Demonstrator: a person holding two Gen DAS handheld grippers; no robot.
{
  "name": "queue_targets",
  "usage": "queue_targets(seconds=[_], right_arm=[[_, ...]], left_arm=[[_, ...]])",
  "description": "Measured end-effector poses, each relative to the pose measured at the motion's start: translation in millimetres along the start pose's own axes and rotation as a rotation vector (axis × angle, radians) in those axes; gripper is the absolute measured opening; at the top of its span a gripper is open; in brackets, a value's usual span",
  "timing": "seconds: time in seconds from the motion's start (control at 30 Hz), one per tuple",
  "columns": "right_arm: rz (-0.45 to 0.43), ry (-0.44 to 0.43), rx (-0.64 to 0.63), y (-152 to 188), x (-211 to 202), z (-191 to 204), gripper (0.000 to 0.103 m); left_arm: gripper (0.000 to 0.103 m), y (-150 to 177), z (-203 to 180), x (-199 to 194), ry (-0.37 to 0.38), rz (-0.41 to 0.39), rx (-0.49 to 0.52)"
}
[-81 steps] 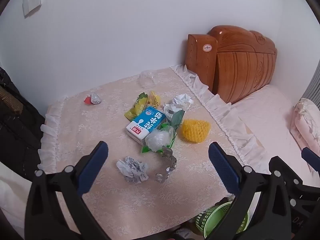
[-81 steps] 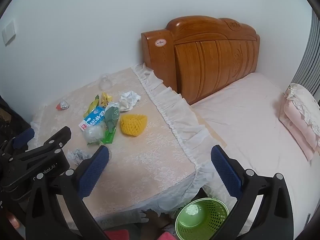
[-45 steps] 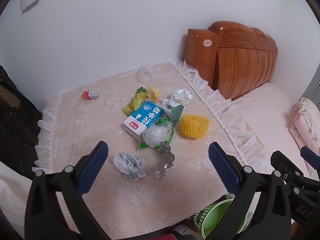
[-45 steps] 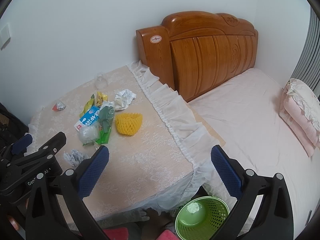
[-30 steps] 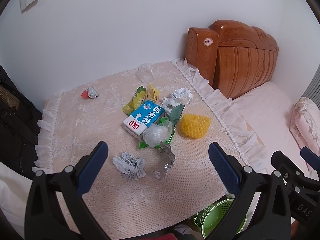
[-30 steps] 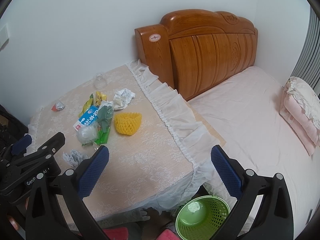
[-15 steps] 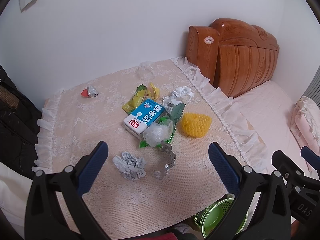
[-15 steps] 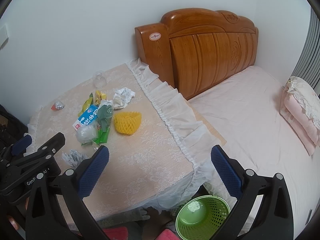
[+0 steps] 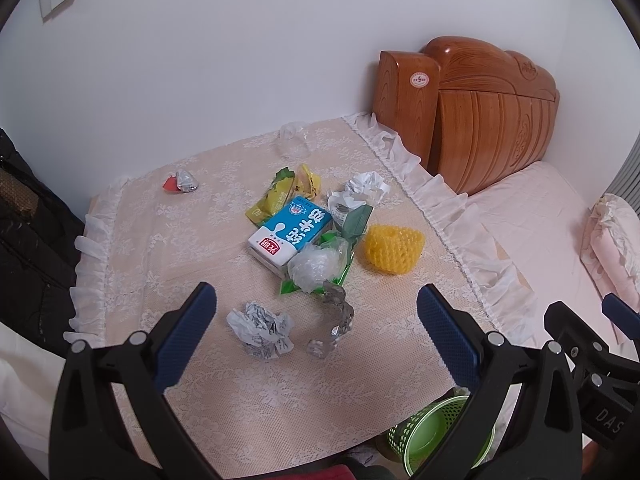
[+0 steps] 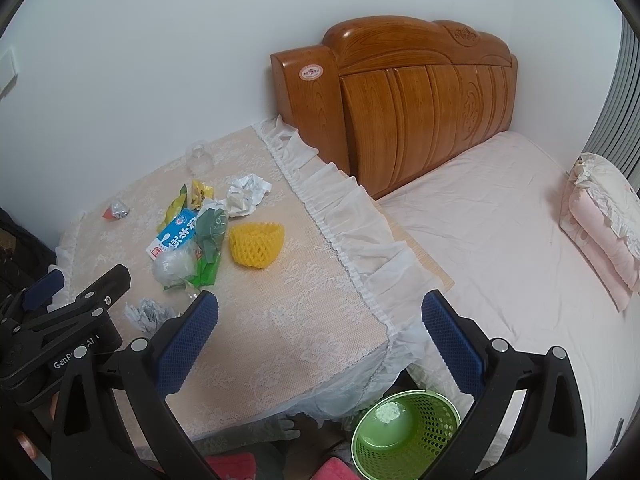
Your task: Collect trash
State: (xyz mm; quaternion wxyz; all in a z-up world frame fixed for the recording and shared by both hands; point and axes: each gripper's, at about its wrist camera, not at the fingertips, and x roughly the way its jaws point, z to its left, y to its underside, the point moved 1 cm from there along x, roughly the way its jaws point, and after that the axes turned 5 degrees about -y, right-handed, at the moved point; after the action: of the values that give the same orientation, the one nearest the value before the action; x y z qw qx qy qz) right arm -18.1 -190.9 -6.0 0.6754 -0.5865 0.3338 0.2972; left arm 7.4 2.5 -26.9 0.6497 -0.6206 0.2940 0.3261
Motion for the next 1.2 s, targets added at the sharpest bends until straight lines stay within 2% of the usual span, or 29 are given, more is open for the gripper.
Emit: queue_targets(seconds=[0.2,0.23,0.97,1.07,1.2], right_arm=[[0.003,0.002,-0.001,0.6,0.0,0.4,0.101],[0.004,0.002,-0.001,1.0,-0.3,0.6,0.101],[0.013,-0.001,-0.003,-0.1,6.0,1.3,0.101],[0.019,0.005,-0.007,-1.0,11.6,1.4,0.101],[0.039,0.025,-0.012,5.6,30.6,-3.6,0.101]], left_arm=[[0.096,10.4,1.4,-0.7,-0.001,0.004,0.000],[0.096,-2.6,0.2,0.0,-0.001,0.010,-0.002],[0.096,-6.5,0.9,3.4,-0.001,0.023,-0.005],[0.096,-8.5,4.6,9.4,0.024,0.029,-0.004],[0.096,-1.3,19.5,29.2,0.086,0.079,0.005]])
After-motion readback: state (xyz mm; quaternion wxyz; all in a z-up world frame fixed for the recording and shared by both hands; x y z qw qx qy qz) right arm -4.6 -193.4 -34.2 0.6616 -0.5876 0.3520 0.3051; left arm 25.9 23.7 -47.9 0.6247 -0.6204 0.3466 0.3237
